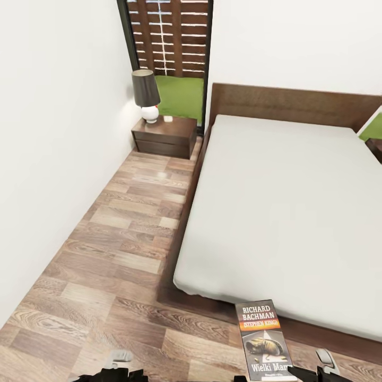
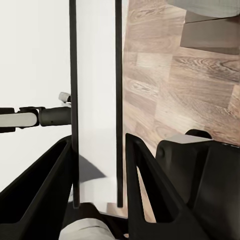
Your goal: In the bedroom, move the book from the bed onto either nightstand, and place the two sandals side by side next to the bed.
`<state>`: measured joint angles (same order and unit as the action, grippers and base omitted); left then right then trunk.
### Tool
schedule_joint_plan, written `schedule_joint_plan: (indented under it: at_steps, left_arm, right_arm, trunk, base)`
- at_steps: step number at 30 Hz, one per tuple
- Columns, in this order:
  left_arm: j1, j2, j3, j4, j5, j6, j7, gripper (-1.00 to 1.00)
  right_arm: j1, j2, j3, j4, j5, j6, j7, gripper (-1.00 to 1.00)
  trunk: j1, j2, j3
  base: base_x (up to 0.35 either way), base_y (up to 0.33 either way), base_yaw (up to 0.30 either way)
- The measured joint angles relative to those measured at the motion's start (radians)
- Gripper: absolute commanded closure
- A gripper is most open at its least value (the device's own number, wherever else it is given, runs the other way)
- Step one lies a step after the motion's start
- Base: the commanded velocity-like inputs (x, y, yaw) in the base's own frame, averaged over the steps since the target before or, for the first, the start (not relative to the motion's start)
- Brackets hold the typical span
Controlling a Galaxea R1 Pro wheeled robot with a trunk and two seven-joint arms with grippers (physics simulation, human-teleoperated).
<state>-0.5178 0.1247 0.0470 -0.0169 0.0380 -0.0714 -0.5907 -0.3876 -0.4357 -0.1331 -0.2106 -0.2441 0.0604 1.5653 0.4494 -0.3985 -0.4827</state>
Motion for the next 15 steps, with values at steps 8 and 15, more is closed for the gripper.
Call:
schedule_joint_plan:
  at_steps: [8,15]
  left_arm:
    - [0.0,-0.001,0.0,0.0,0.0,0.0,0.0,-1.0]
    - [0.0,-0.001,0.0,0.0,0.0,0.0,0.0,-1.0]
  right_arm:
    - [0.0,0.0,0.0,0.0,0.0,0.0,0.0,1.0]
    - [0.0,0.0,0.0,0.0,0.0,0.0,0.0,1.0]
  trunk:
    - [0.0,0.0,0.013]
    - [0.0,0.0,0.024]
  base:
    - [0.0,0.0,0.0]
    - [0.0,0.0,0.0]
